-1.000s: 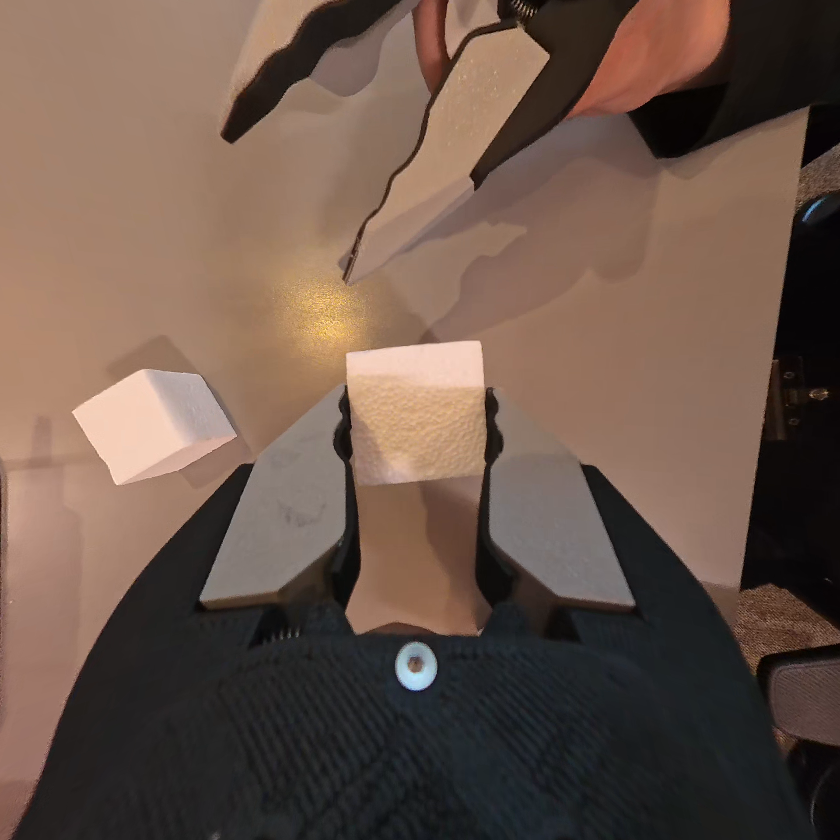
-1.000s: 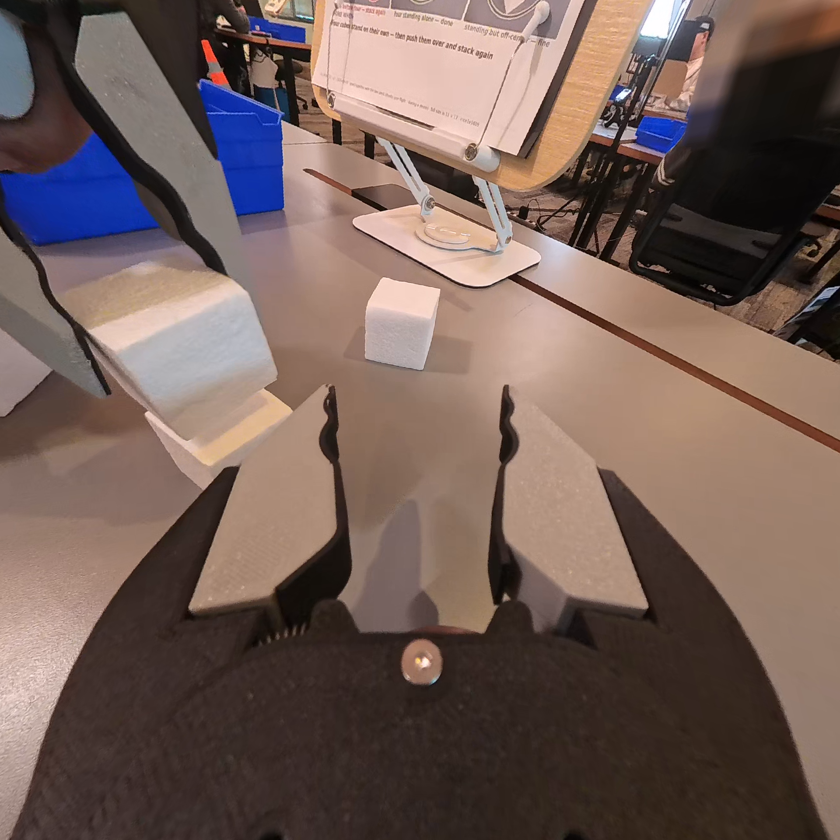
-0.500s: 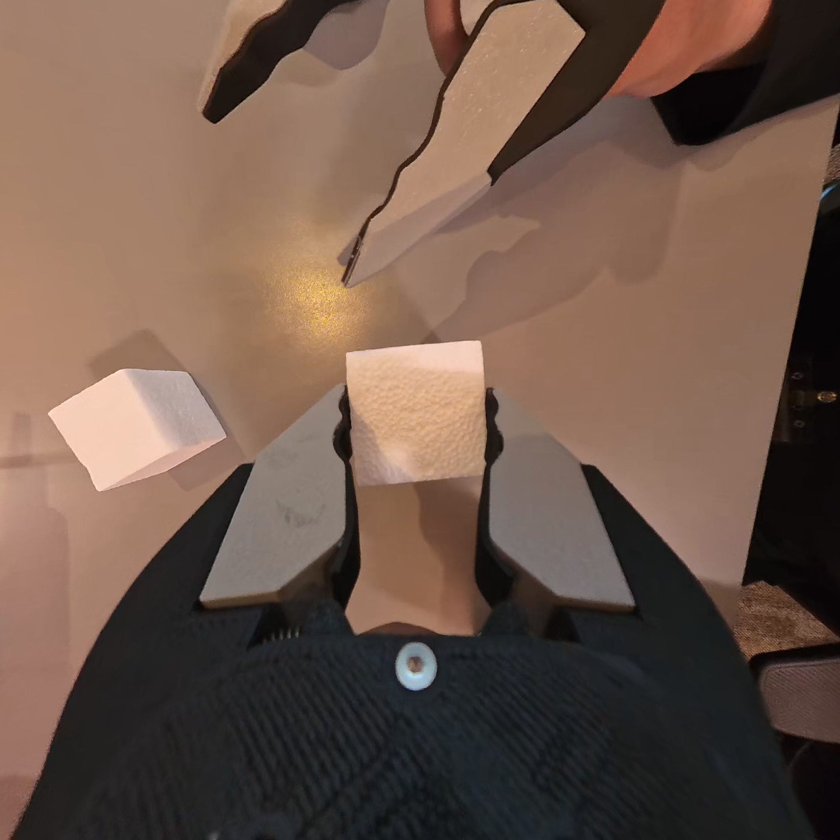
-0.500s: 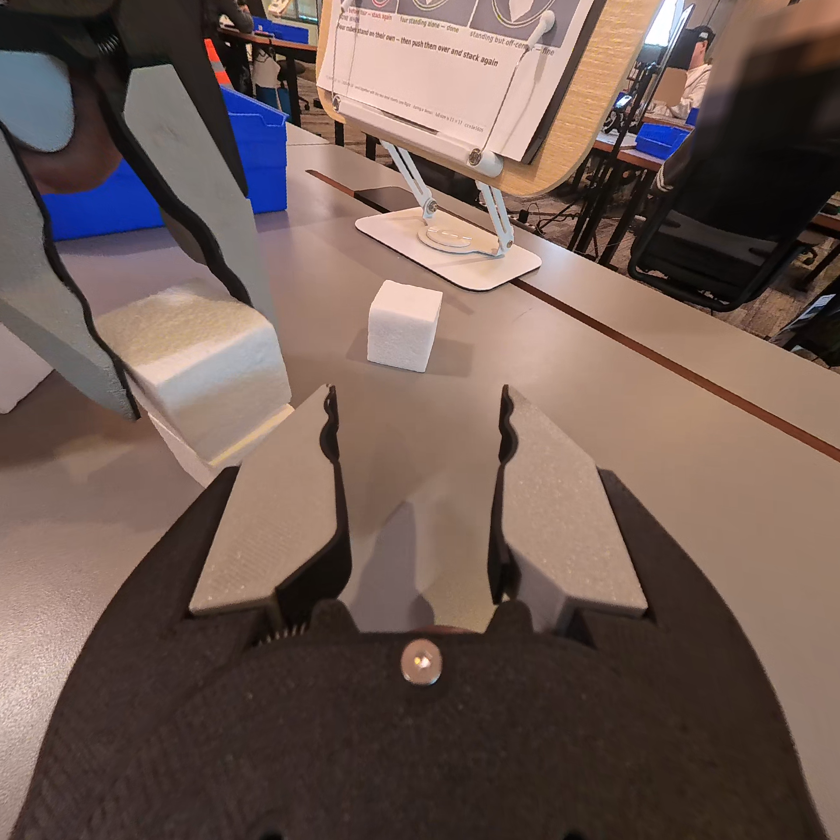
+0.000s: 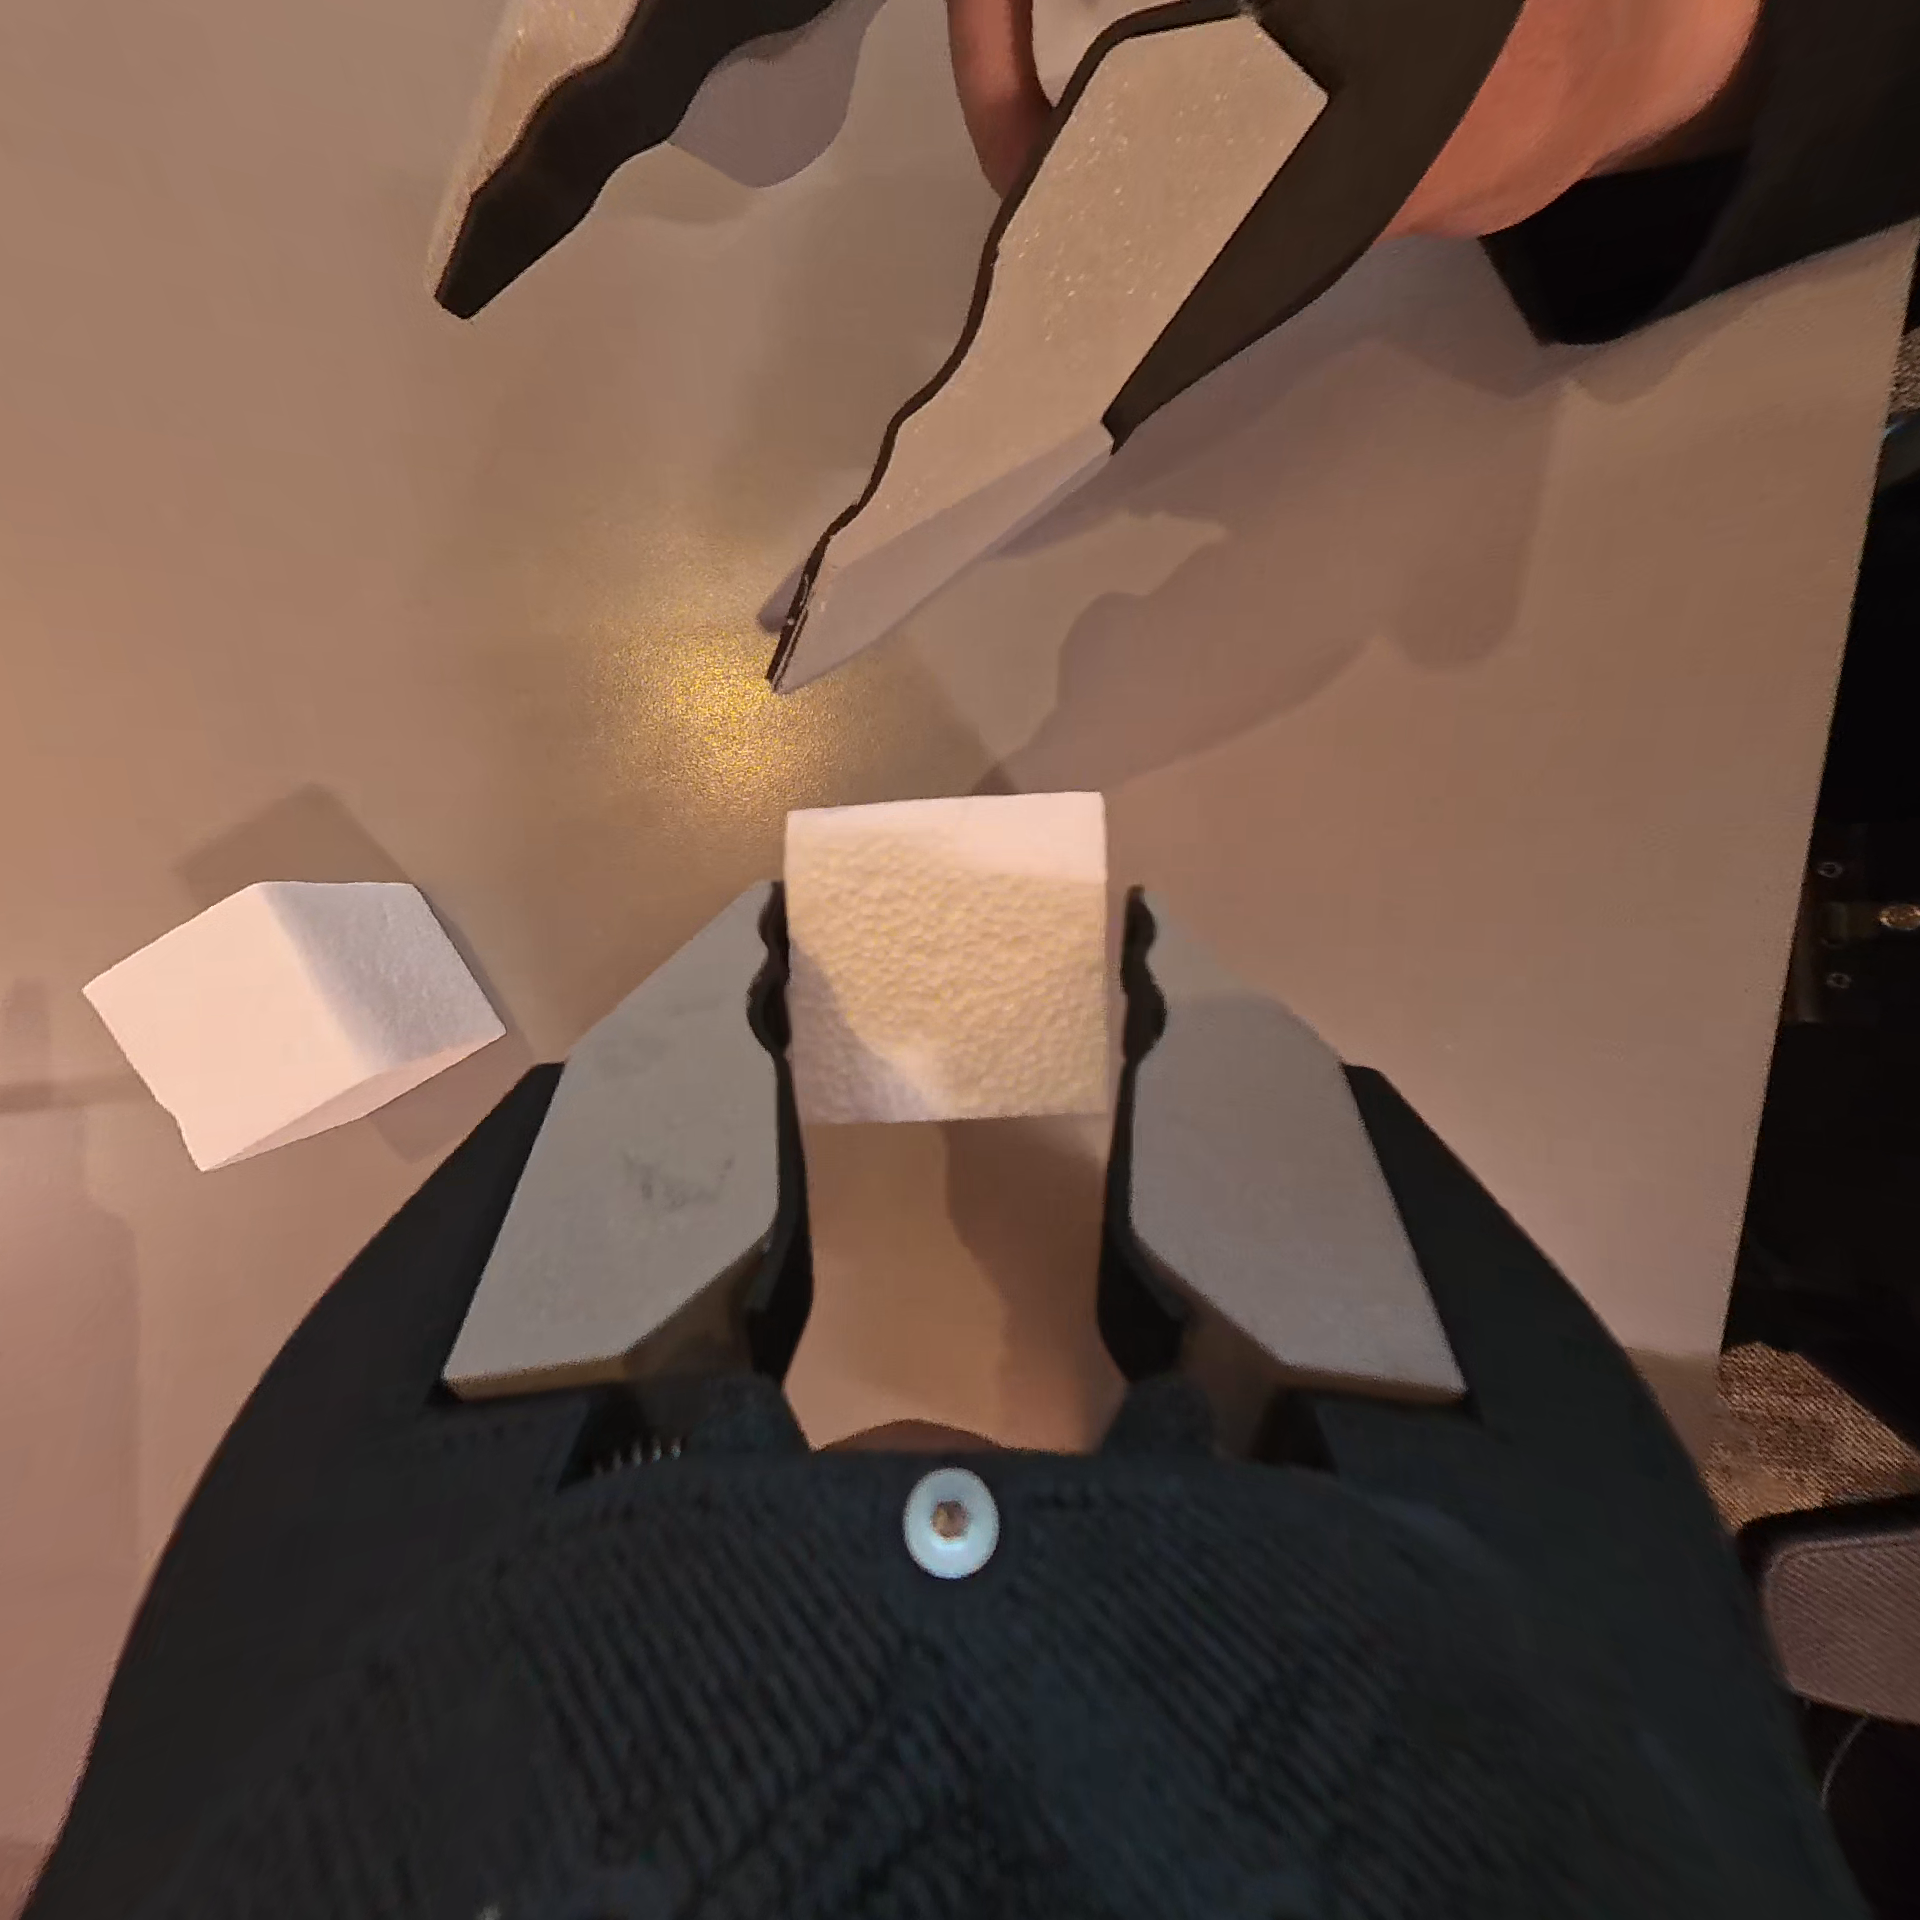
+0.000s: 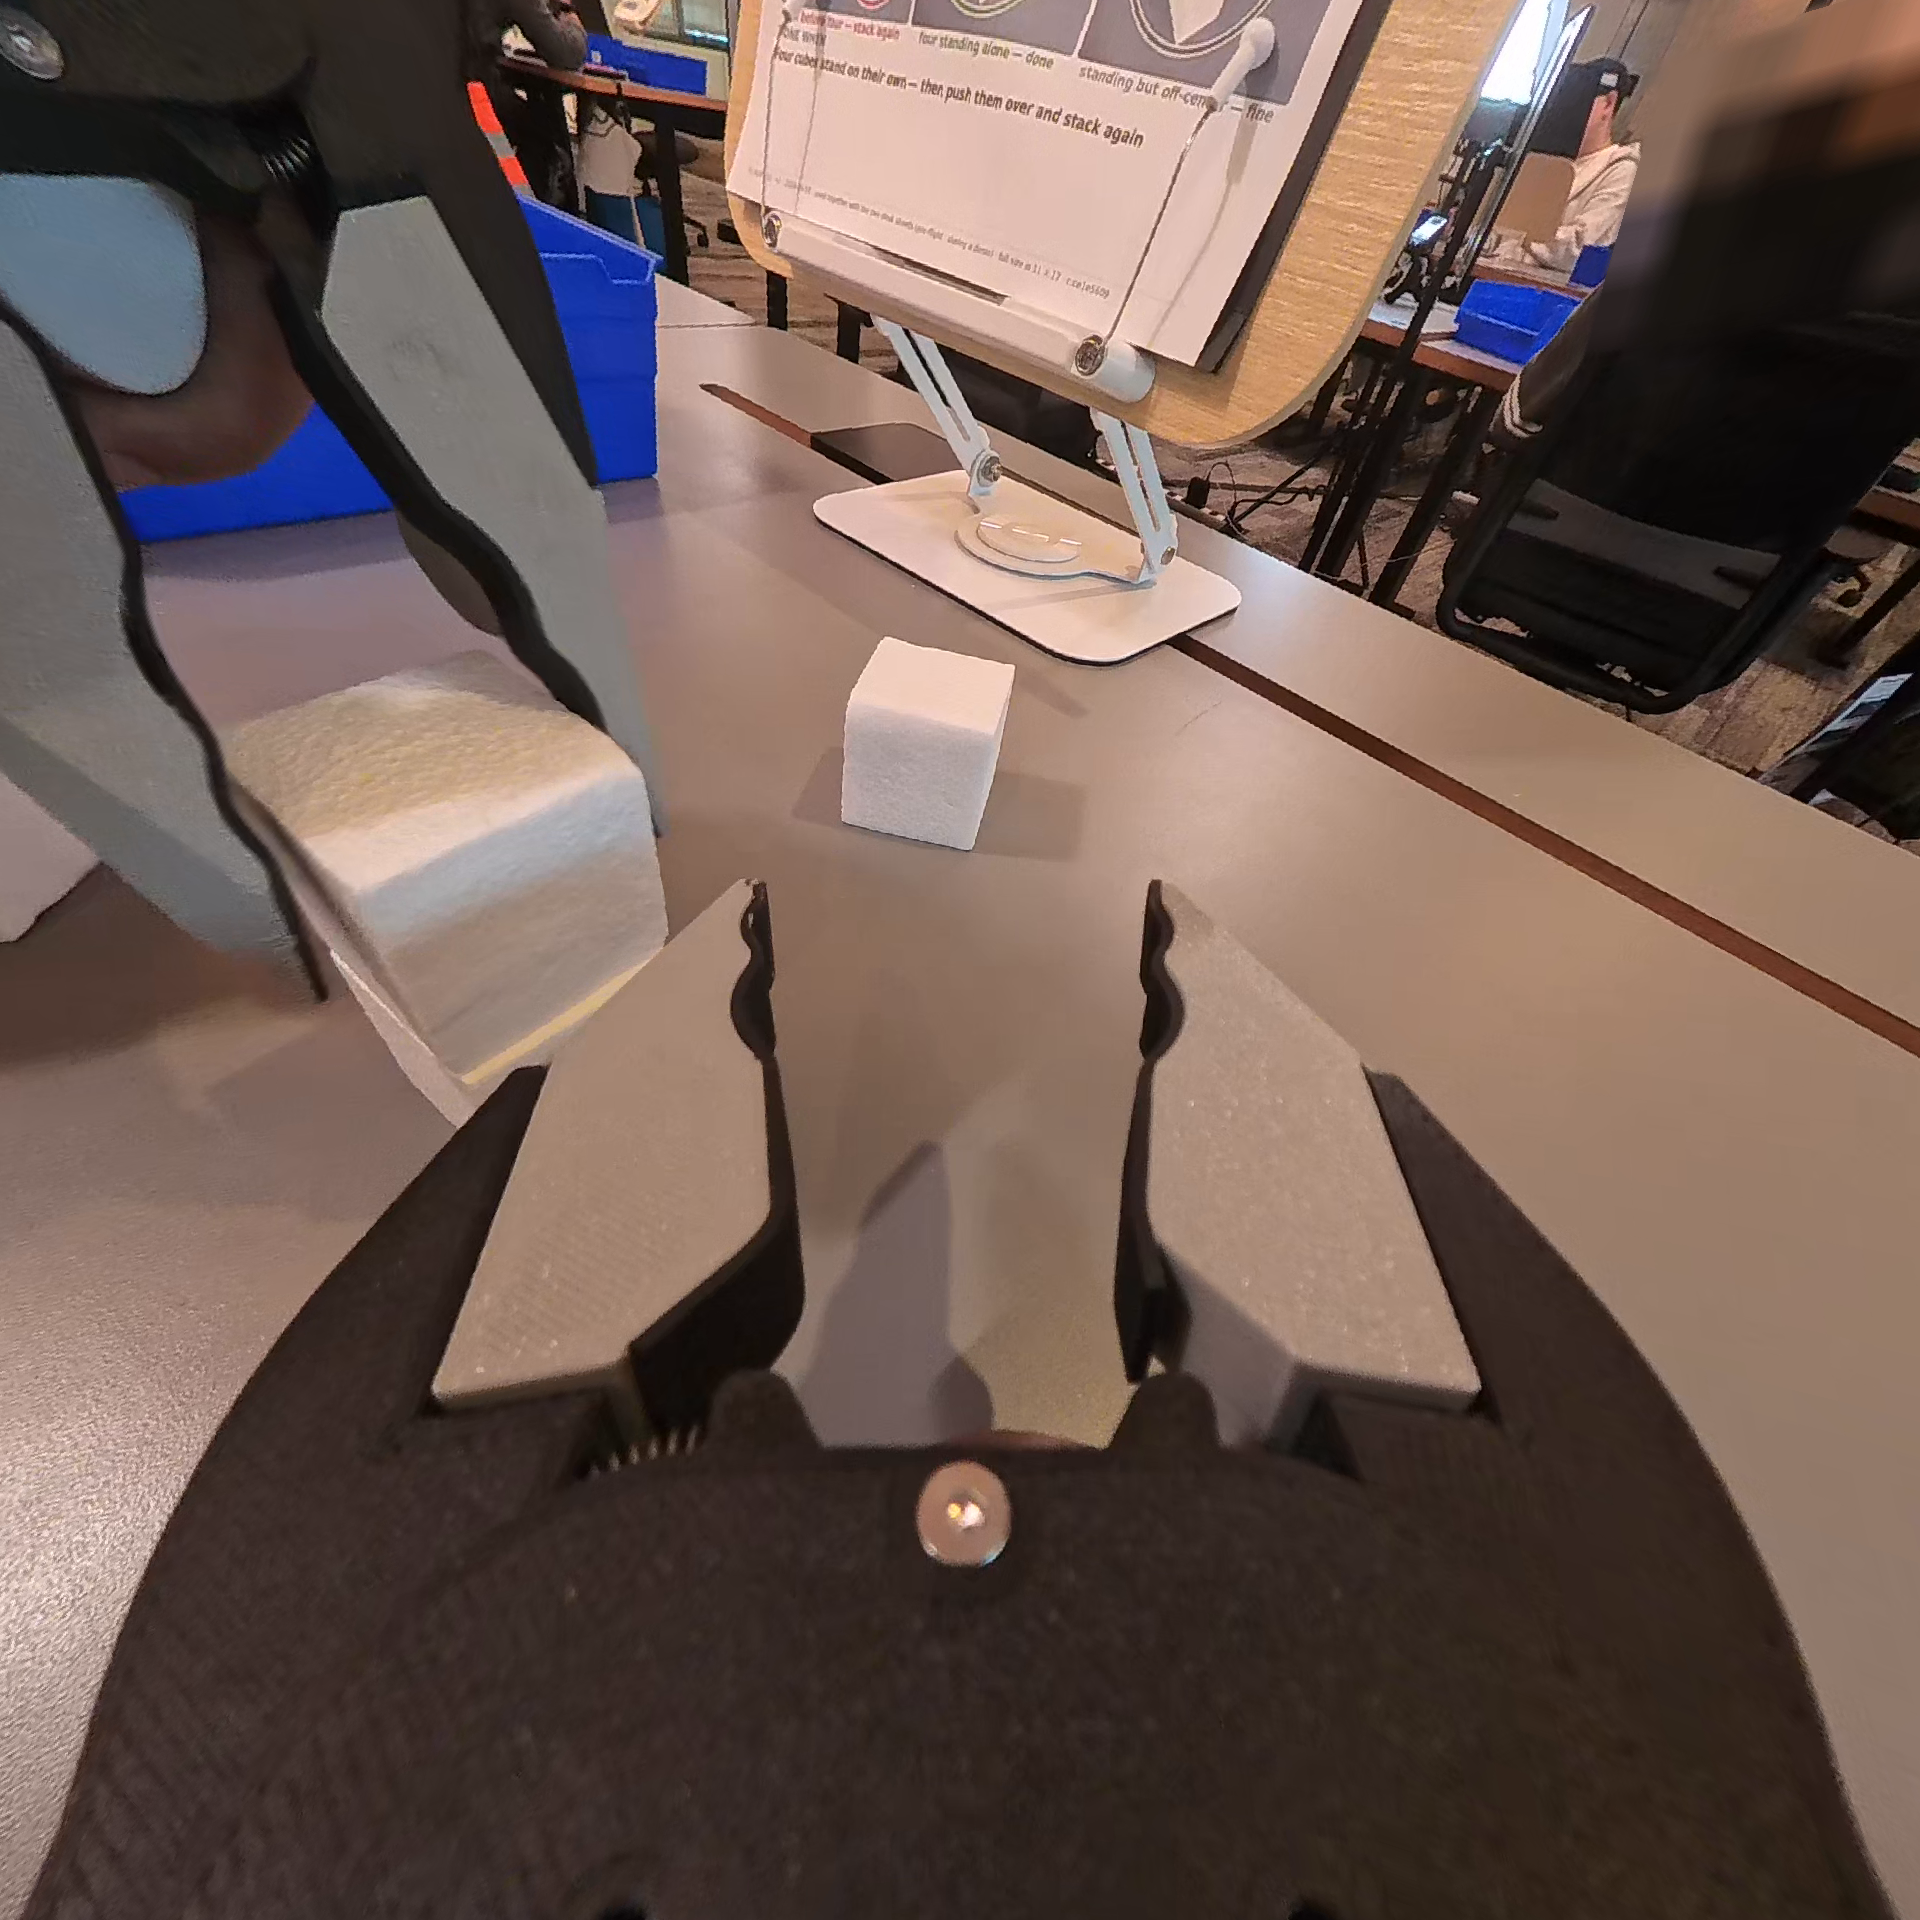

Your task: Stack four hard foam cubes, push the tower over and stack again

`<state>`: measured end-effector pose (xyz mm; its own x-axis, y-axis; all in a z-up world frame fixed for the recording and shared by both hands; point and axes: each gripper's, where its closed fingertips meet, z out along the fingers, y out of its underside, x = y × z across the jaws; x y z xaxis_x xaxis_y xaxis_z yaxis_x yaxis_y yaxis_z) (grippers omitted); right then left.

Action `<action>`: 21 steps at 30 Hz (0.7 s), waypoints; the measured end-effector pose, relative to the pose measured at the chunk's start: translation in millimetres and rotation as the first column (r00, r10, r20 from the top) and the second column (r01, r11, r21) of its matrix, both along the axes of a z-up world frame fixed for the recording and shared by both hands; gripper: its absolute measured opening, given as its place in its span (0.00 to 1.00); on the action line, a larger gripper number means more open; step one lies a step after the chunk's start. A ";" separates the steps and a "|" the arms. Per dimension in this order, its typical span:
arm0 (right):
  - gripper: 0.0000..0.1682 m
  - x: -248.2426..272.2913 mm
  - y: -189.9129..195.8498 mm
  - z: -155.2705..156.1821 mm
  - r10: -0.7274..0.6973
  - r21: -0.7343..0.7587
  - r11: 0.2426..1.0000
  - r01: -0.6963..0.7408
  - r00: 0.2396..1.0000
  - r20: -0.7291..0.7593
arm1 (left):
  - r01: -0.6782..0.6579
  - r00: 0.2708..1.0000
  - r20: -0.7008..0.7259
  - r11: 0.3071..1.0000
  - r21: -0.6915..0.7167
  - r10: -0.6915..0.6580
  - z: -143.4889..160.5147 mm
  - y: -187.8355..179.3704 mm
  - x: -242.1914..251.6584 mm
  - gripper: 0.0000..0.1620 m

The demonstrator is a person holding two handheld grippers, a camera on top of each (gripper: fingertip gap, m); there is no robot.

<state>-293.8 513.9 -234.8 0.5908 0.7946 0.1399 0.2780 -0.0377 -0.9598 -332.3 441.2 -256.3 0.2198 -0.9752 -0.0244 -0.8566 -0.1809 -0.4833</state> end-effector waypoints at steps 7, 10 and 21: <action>0.41 0.3 0.2 0.3 -0.001 0.001 1.000 0.001 1.000 0.001 | -0.015 0.999 0.038 0.999 0.040 0.013 11.0 2.2 -0.4 0.66; 0.41 1.9 1.0 1.8 -0.007 0.002 1.000 0.007 1.000 -0.006 | -0.048 0.996 0.073 0.996 0.071 0.043 29.1 -0.5 -14.4 0.64; 0.41 1.4 -0.5 7.9 -0.007 0.024 1.000 0.007 1.000 -0.014 | -0.418 0.908 0.057 0.891 0.174 0.415 14.2 -70.5 -142.4 0.63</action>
<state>-292.4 513.4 -226.9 0.5985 0.7868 0.1506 0.2642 -0.0164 -0.9643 -474.8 370.7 -242.1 0.6071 -0.7737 -0.1811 -0.7123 -0.4289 -0.5555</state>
